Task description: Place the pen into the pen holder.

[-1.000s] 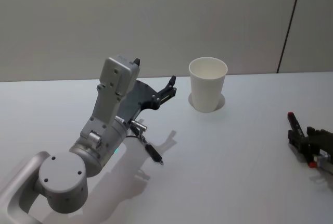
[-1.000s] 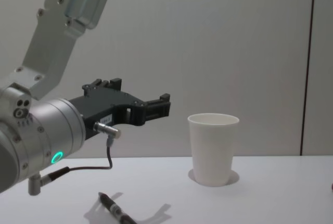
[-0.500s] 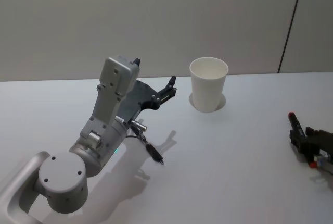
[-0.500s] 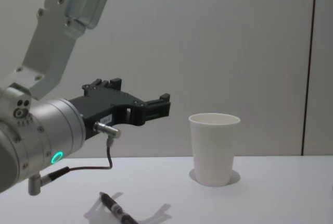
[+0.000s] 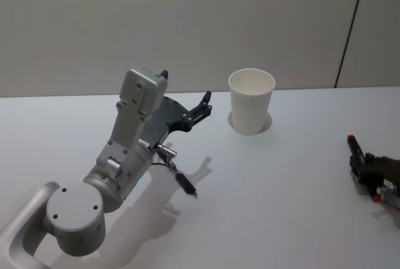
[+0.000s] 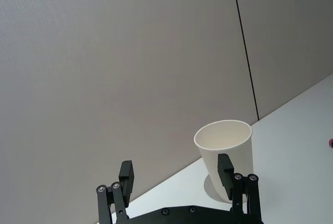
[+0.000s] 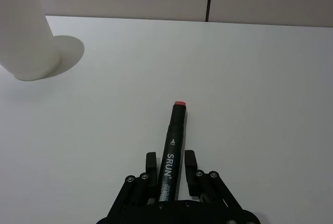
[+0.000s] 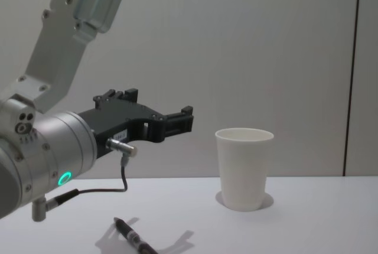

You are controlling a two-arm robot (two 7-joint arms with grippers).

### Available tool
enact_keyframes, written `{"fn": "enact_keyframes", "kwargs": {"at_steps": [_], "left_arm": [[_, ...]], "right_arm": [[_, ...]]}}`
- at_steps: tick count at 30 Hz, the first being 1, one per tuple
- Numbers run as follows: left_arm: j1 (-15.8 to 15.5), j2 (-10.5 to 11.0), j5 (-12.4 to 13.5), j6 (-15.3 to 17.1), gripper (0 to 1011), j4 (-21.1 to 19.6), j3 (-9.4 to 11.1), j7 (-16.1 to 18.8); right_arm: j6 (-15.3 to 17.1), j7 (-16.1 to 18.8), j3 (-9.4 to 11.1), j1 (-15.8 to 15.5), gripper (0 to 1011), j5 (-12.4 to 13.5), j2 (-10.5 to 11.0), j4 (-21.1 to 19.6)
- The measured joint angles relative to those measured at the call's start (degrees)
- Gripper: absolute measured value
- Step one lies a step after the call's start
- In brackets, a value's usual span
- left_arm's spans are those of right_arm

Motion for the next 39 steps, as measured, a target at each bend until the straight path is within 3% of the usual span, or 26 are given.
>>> {"fn": "enact_keyframes", "kwargs": {"at_steps": [18,39], "left_arm": [[0.0,0.0,0.0,0.0,1001,0.0,0.0,0.0],[0.0,0.0,0.0,0.0,1001,0.0,0.0,0.0]], "right_arm": [[0.1,0.0,0.0,0.0,201,0.0,0.0,0.0],[0.1,0.0,0.0,0.0,187,0.0,0.0,0.0]]}}
